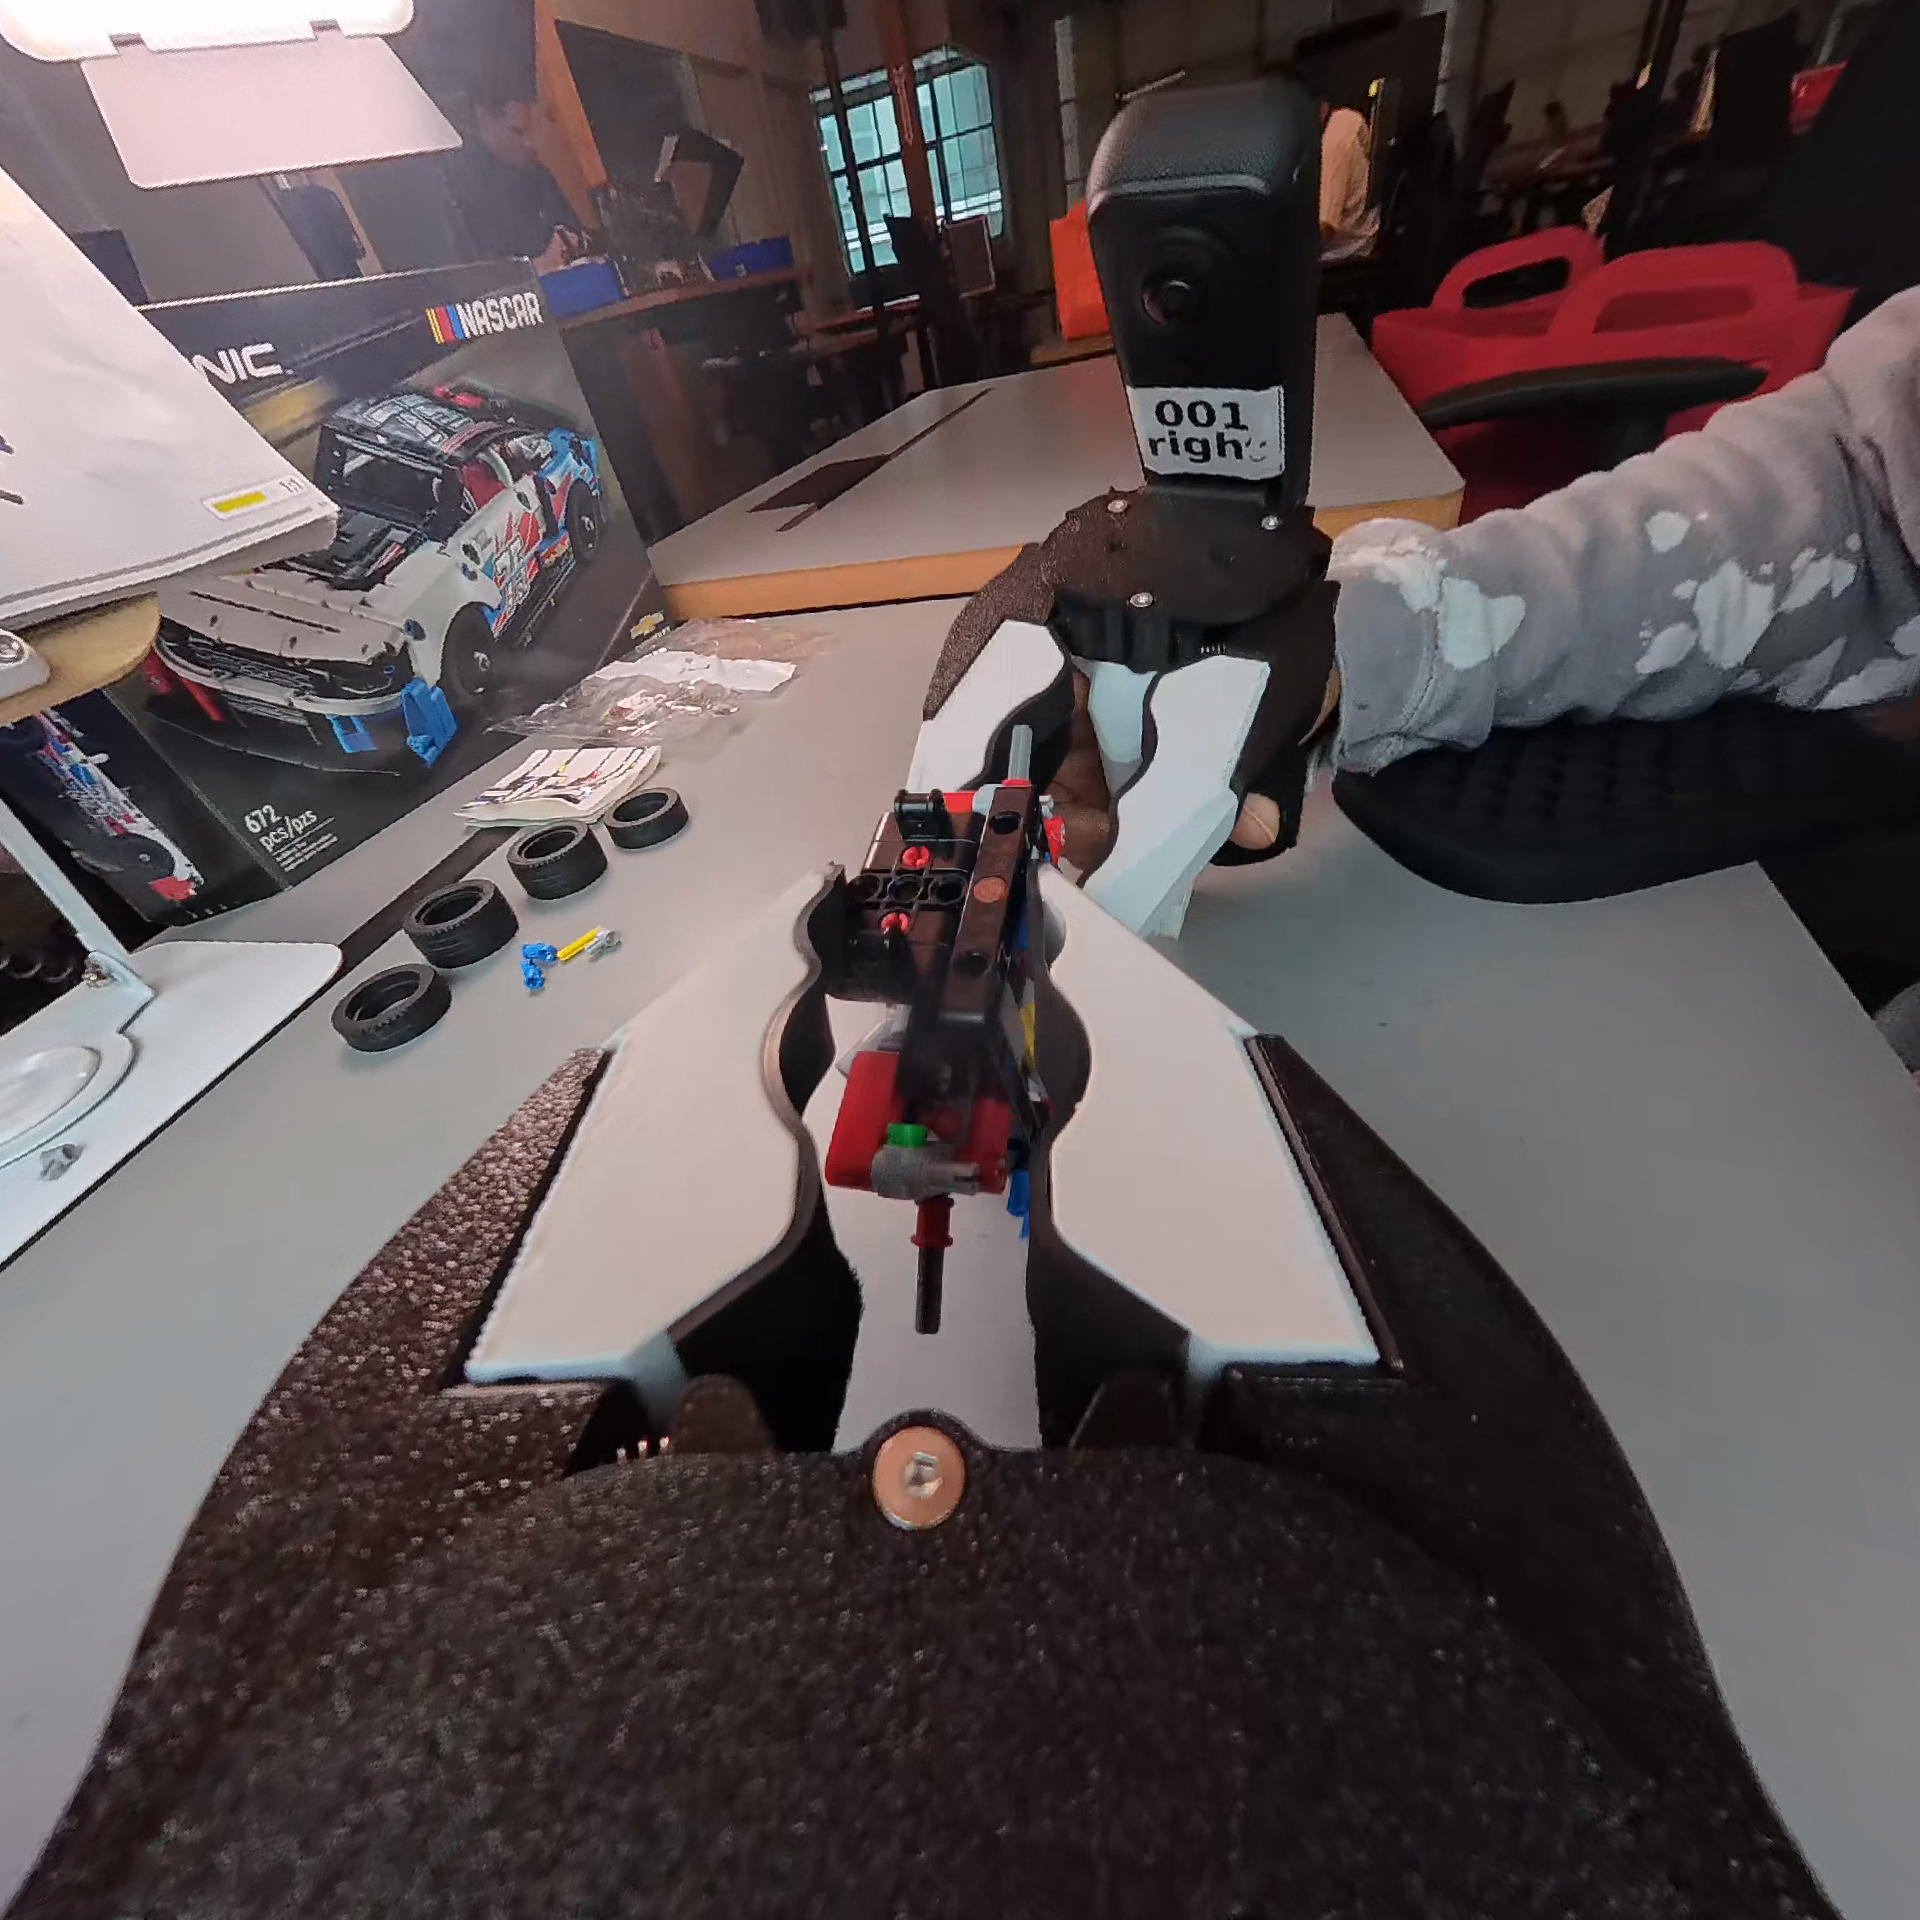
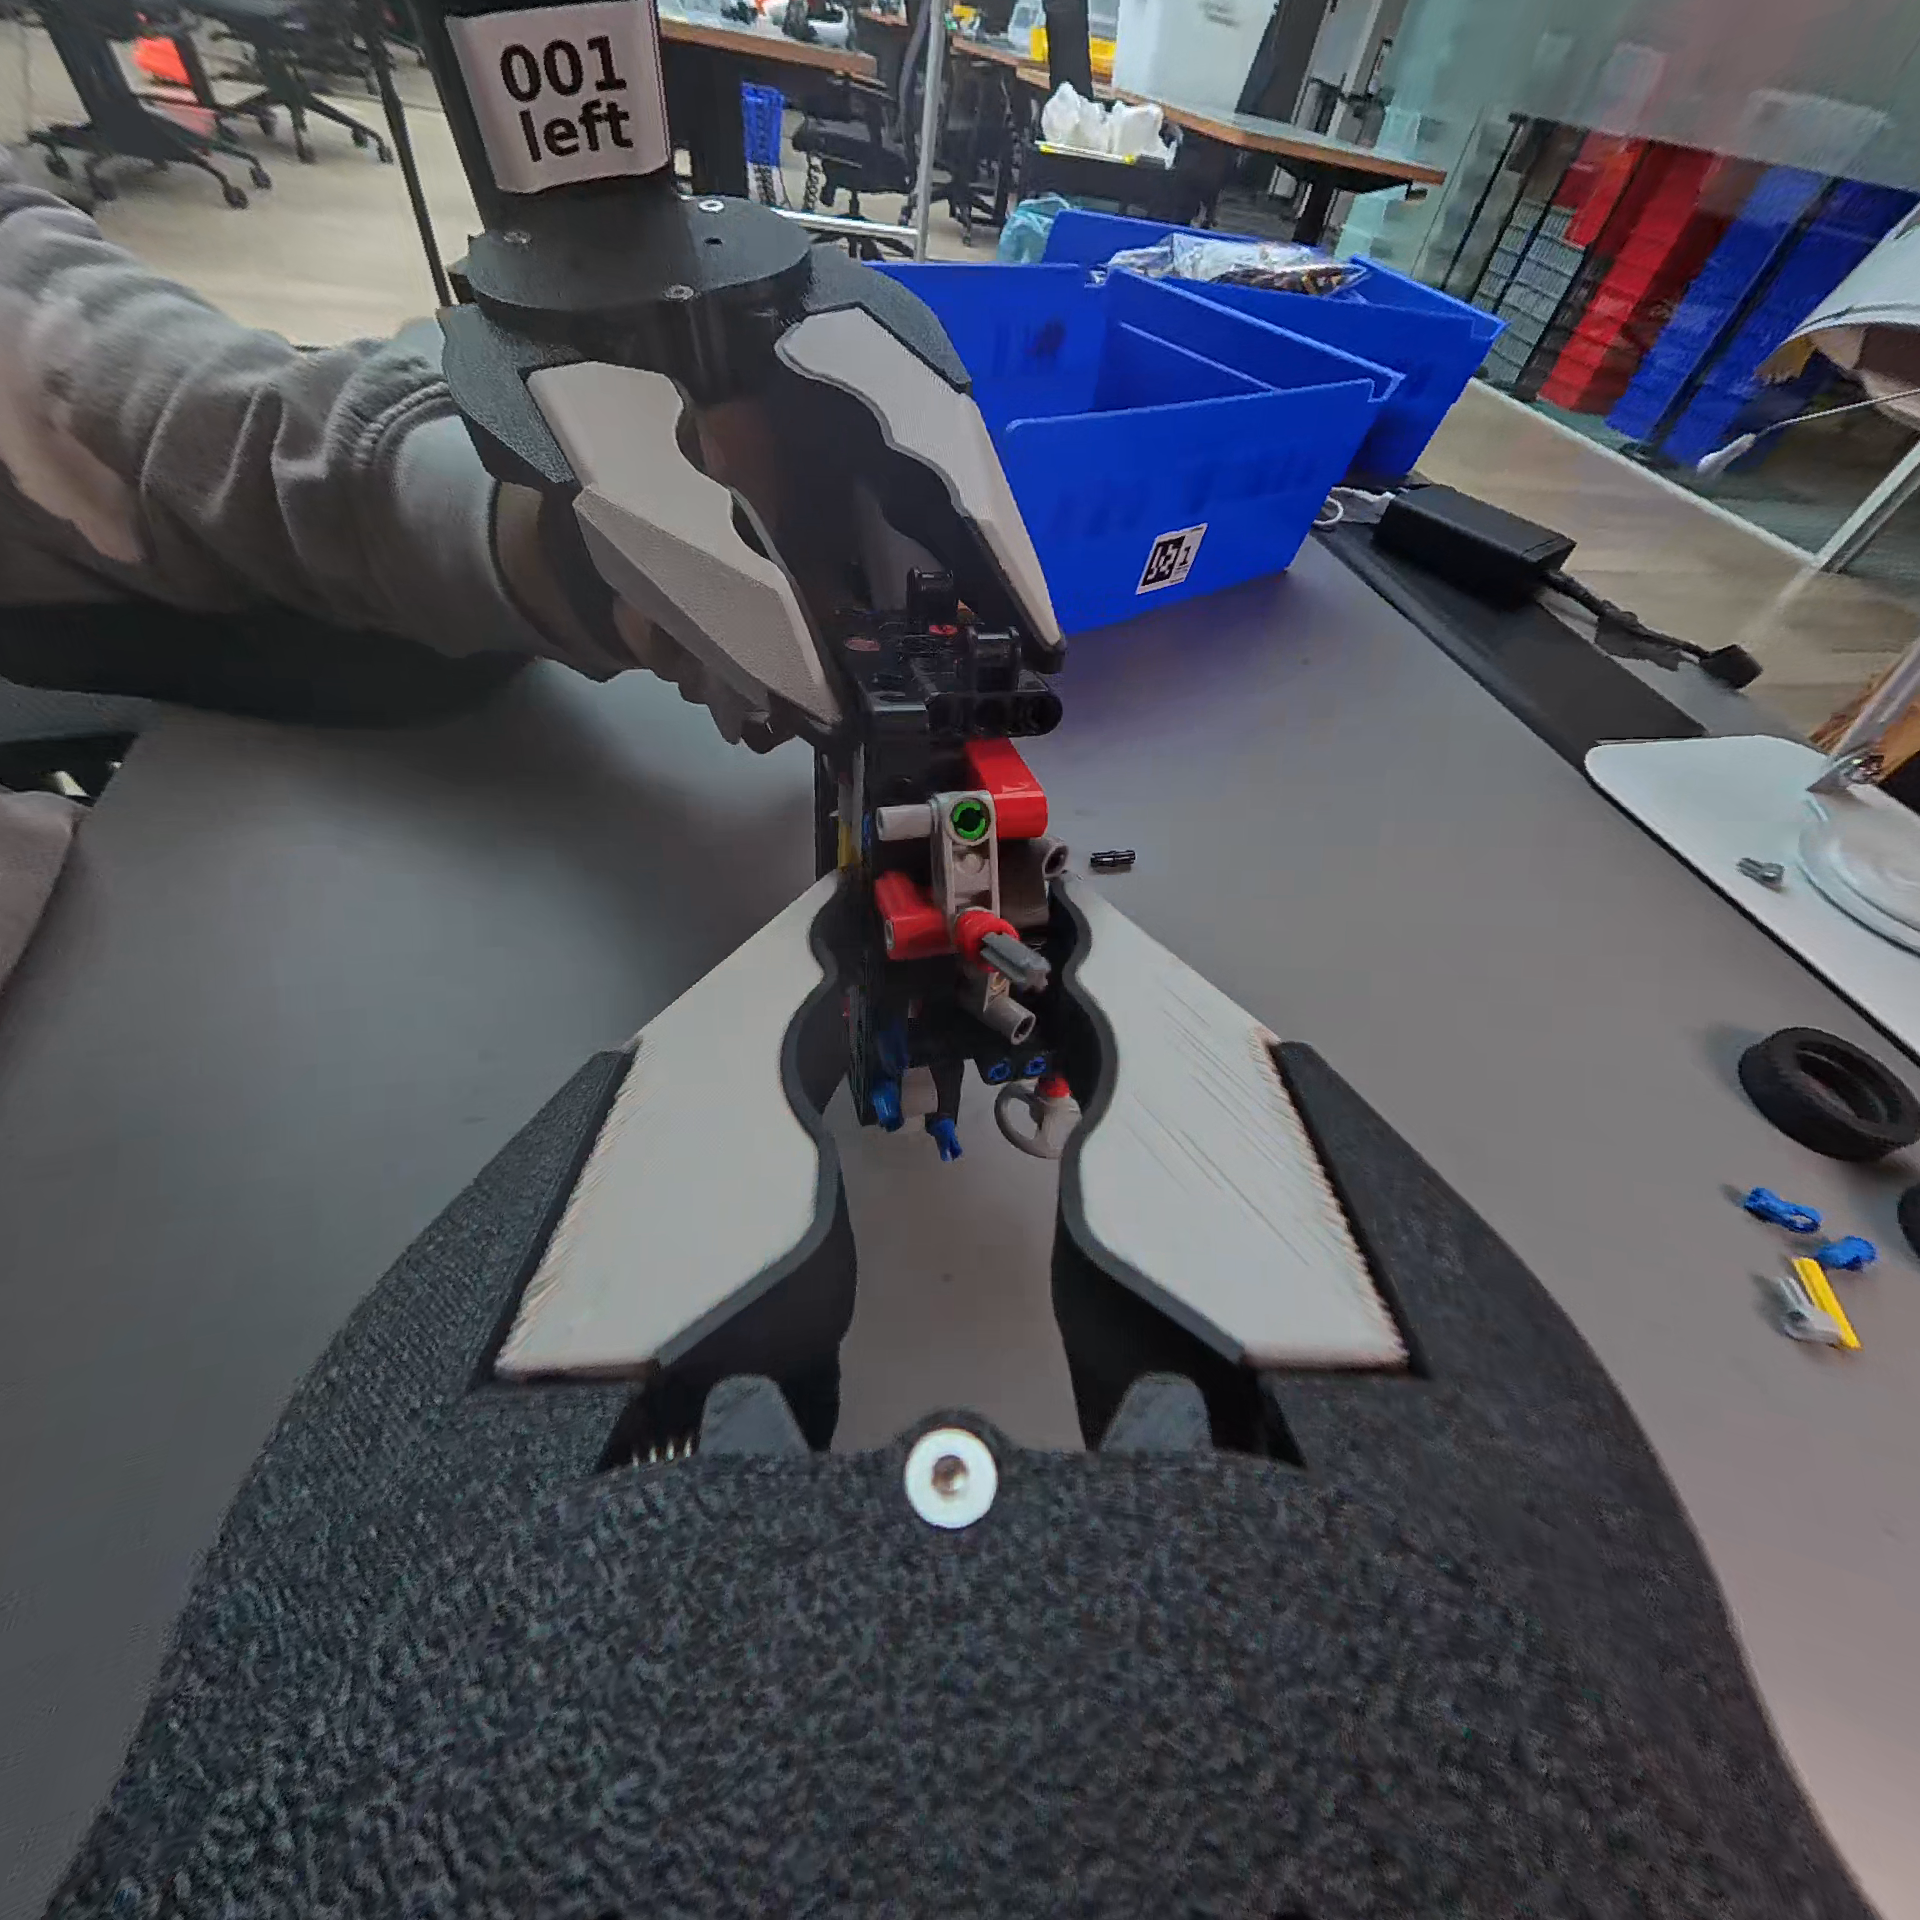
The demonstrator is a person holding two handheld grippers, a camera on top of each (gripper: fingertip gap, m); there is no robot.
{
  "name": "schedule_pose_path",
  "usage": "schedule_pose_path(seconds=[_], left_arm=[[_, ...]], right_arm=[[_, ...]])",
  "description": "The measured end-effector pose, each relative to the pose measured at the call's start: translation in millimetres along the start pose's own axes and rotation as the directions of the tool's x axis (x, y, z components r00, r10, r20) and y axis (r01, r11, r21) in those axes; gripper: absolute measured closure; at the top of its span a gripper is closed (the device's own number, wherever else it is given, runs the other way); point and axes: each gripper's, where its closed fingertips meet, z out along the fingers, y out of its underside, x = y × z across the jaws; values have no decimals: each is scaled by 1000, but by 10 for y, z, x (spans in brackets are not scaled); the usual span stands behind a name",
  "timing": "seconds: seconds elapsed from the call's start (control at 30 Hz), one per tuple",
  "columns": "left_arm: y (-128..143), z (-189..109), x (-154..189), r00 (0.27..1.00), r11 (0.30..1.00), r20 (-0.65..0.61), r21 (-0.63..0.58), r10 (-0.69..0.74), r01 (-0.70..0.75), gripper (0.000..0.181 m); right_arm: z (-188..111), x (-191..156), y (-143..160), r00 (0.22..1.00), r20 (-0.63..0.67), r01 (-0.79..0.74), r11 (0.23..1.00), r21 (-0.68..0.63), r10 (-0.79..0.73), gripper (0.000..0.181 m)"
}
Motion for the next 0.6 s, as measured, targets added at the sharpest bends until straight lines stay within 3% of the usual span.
schedule_pose_path(seconds=[0.1,0.2,0.33,0.4,0.5,0.6], left_arm=[[-23,-36,-12,999,999,-18,19,-35,36,147],[6,-48,50,984,990,-110,13,-137,139,148],[37,-94,125,918,950,-247,-48,-309,307,143],[122,-100,114,894,929,-250,-108,-371,355,143],[213,-106,167,888,925,-267,-169,-375,340,143],[269,-113,267,891,935,-303,-217,-338,281,155]], right_arm=[[-74,29,-67,1000,13,24,1000,-17,-24,150],[-172,46,-36,989,46,148,979,-142,-142,151],[-250,27,56,941,130,337,885,-321,-311,151],[-250,9,69,907,171,422,834,-356,-385,151],[-210,-48,80,855,226,518,776,-360,-466,151],[-160,-105,130,800,269,600,719,-350,-536,151]])
